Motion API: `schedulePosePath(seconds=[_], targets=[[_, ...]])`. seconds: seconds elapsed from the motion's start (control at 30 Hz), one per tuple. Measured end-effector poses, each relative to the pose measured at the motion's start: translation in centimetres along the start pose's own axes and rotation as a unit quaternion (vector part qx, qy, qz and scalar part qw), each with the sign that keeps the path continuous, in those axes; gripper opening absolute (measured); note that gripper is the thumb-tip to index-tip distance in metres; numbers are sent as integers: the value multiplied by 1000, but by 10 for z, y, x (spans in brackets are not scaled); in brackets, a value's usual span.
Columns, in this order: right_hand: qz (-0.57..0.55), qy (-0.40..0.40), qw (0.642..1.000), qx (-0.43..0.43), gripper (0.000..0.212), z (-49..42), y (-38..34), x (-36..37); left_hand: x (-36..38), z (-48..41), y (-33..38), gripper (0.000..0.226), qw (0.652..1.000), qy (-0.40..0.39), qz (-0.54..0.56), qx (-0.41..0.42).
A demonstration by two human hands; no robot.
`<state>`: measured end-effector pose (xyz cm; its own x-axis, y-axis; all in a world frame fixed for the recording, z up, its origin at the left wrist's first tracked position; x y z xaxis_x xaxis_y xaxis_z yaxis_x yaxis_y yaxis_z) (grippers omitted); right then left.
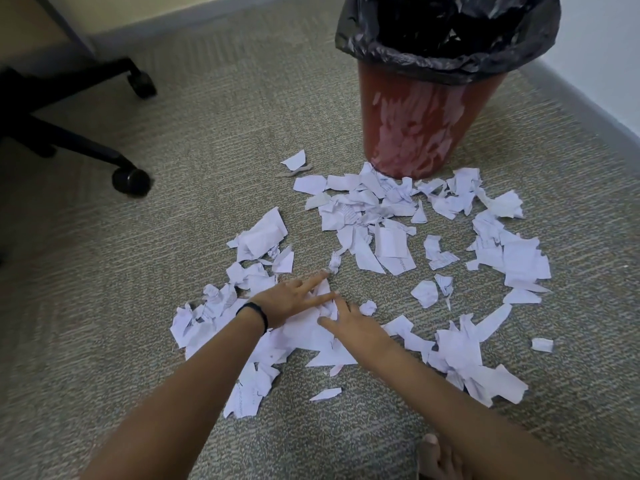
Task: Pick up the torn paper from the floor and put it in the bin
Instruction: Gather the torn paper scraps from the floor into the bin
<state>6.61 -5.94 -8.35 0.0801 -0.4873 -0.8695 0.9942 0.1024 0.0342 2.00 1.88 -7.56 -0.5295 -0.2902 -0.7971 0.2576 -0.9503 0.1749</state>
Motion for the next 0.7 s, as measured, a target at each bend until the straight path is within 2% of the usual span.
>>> schedulePosePath(seconds=[0.1, 0.27, 0.43, 0.53, 0.6, 0.7], targets=[[-1, -4, 1000, -13, 90, -2, 0, 6, 2, -10, -4, 102, 1000, -2, 12, -6], [21, -32, 999, -3, 95, -5, -7, 12, -3, -12, -4, 80, 1000, 1, 19, -19], [9, -20, 1000, 3, 69, -5, -14, 11, -4, -11, -3, 56, 999, -2, 29, -30], [20, -7, 1000, -4, 46, -4, -17, 9, -7, -10, 0, 42, 999, -2, 31, -26], [15, 11, 1000, -7, 31, -4, -18, 8, -9, -9, 2, 38, 999, 2, 30, -23], [-11, 19, 1000, -1, 24, -5, -12, 7, -13, -9, 2, 37, 999, 6, 26, -26]])
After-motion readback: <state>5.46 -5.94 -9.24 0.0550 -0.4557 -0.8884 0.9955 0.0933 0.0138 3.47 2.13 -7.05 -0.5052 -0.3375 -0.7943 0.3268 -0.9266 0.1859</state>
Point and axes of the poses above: each hand's wrist, its own z-axis away from the middle knuckle, its own x-axis out of the palm, y = z × x, the point moved 8 cm from there along -z, towards the middle knuckle, and after that the axes turned 15 degrees about z, right-handed, at the moved point
